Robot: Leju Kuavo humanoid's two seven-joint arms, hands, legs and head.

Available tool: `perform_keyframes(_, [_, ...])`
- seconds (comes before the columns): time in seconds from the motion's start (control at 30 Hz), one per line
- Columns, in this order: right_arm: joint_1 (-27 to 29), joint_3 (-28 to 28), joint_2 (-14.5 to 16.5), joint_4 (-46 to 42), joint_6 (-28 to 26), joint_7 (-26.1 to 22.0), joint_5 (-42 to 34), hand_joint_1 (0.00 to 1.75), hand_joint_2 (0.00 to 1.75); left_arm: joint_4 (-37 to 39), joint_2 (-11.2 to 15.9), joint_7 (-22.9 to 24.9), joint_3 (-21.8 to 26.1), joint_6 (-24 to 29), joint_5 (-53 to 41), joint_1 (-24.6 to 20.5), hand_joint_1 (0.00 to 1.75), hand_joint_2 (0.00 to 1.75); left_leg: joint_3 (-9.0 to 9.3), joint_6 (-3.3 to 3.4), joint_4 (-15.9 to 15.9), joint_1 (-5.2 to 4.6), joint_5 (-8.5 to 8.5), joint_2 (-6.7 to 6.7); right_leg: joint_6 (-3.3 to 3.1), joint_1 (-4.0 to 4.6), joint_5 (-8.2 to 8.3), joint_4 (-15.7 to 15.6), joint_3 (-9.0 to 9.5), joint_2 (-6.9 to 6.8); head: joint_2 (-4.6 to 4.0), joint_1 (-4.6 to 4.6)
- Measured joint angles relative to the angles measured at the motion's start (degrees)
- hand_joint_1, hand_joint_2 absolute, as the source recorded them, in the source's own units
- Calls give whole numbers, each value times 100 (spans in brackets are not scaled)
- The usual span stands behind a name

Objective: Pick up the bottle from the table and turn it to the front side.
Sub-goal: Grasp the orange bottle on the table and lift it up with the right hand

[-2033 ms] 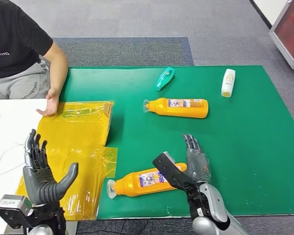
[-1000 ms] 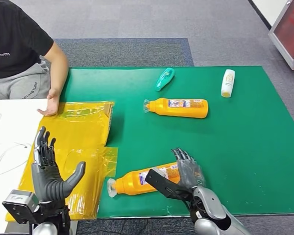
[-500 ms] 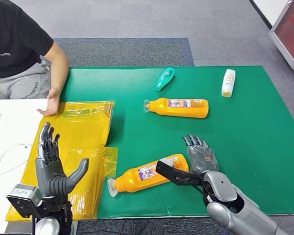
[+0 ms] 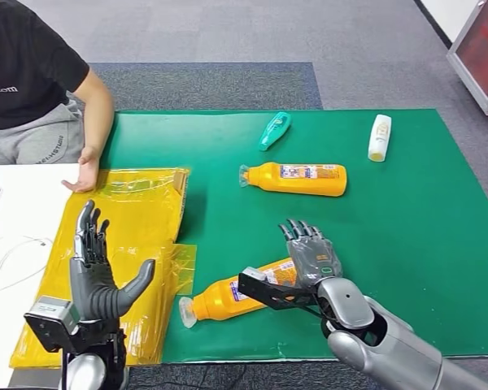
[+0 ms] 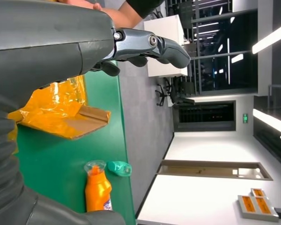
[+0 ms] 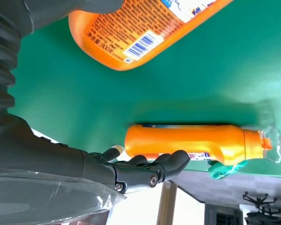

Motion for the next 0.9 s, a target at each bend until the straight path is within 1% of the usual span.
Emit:
perform_keyframes(0.23, [36, -18, -44, 39, 13, 0, -322, 0, 175, 28, 8, -62, 50, 64, -110, 9, 0, 175, 2, -1, 0, 1, -1, 1, 0, 1, 0, -1, -2, 0, 0, 0])
perform_keyframes(0.4, [151, -68, -86, 27, 27, -31, -344, 0, 175, 54, 22, -54, 80, 8, -98, -2, 0, 175, 5, -1, 0, 0, 0, 1, 0, 1, 0, -2, 1, 1, 0, 1])
perform_keyframes(0.6, [276, -87, -101, -20, 190, -14, -392, 0, 175, 128, 43, 16, 81, -21, -97, -66, 0, 175, 3, 2, 0, 0, 5, 0, 0, 0, 3, -2, 2, -1, 0, 0])
perform_keyframes(0.9, [216, -56, -192, -35, 270, -1, -365, 0, 175, 222, 56, 50, 81, -10, -96, -193, 0, 175, 2, 2, 0, 0, 6, 1, 1, 0, 4, -2, 0, 0, 0, 0])
